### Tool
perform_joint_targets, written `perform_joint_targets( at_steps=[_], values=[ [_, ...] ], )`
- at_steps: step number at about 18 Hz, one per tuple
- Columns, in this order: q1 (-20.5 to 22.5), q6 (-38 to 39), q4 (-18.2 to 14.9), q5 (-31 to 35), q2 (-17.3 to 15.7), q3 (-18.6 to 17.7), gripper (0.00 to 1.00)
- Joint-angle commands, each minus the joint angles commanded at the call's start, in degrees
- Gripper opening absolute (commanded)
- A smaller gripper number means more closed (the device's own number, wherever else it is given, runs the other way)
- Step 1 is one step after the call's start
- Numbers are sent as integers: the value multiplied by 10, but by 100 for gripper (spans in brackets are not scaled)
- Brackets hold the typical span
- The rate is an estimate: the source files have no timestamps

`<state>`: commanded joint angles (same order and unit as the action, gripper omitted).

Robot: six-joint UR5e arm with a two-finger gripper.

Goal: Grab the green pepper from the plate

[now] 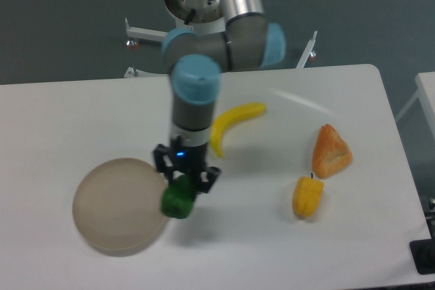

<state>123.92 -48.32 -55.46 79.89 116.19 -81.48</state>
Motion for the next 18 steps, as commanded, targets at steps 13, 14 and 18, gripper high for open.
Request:
perform_joint_targets(
  at_steps=[13,14,18],
  values=[
    [52,-85,-4,33,24,30,39],
    [54,-85,-4,33,24,31,39],
    [55,-85,-4,33,25,36,39]
  ],
)
